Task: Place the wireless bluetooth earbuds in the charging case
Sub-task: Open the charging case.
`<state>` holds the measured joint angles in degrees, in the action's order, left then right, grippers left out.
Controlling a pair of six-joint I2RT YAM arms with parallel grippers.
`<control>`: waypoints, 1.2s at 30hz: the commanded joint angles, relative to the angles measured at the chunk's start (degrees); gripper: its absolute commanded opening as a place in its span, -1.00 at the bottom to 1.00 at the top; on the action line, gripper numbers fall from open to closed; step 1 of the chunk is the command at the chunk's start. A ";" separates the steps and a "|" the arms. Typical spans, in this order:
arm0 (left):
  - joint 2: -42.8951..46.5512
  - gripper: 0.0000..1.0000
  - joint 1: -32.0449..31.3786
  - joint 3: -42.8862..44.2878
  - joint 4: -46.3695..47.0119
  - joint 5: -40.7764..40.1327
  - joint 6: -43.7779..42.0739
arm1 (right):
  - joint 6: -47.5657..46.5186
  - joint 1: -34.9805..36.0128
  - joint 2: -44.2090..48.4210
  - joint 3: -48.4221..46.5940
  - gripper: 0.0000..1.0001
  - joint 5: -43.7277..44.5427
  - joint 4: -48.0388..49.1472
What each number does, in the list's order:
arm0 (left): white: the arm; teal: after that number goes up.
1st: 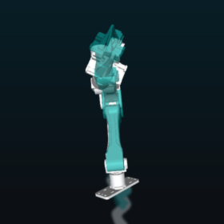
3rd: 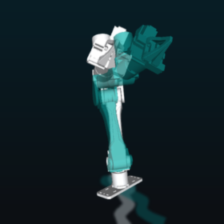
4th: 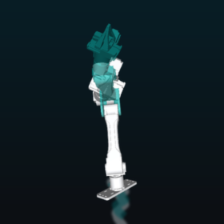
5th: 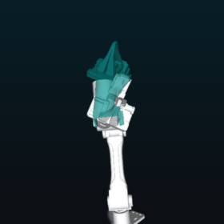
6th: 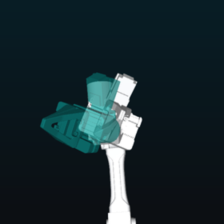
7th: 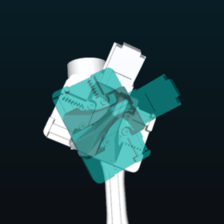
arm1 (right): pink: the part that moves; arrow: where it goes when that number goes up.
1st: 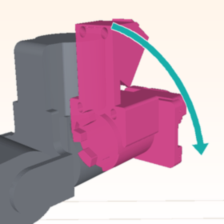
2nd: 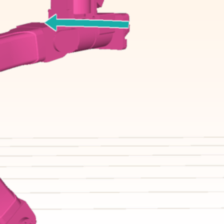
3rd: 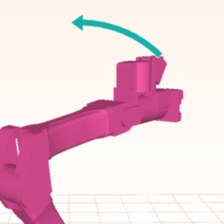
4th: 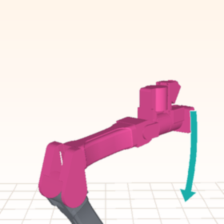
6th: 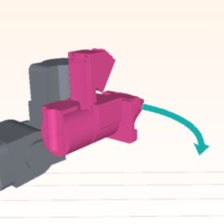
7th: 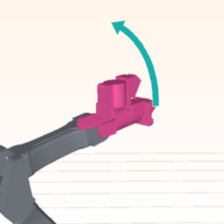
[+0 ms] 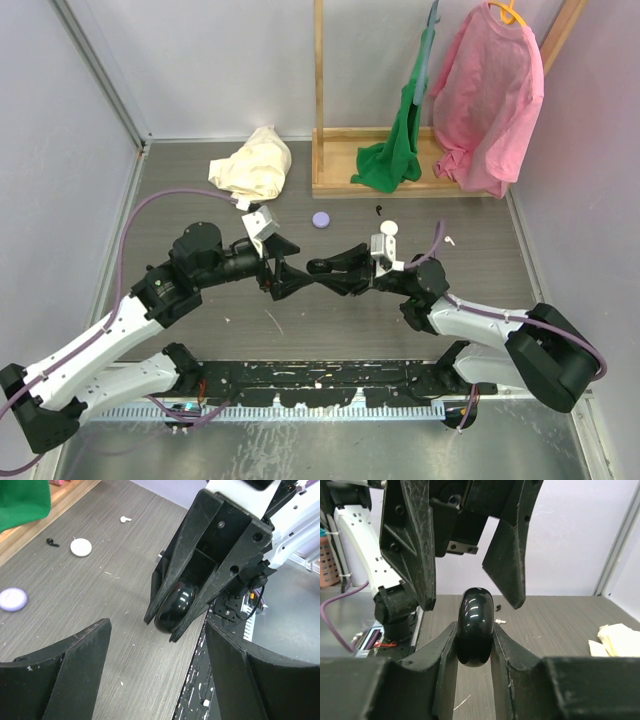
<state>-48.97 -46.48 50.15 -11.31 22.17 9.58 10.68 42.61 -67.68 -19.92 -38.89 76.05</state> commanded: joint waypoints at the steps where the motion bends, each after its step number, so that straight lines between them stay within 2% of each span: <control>1: -0.81 0.53 0.23 1.23 5.91 3.96 -1.59 | 2.07 -0.29 1.37 -1.86 -0.98 -3.56 -1.05; 7: -2.44 0.44 0.24 1.74 6.13 4.35 -1.59 | 3.13 -0.26 0.88 -2.54 -0.98 -4.48 -0.70; 17: -2.27 0.26 0.29 2.20 5.25 -1.48 0.06 | 3.04 -0.24 0.77 -2.56 -0.98 -6.03 -0.73; 36: -1.97 0.36 0.73 3.51 4.04 -6.71 3.42 | 3.18 -0.18 0.01 -2.41 -0.98 -8.03 -0.89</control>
<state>-51.72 -46.17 50.89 -9.32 17.41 12.19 13.76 42.26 -67.90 -20.14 -46.13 71.96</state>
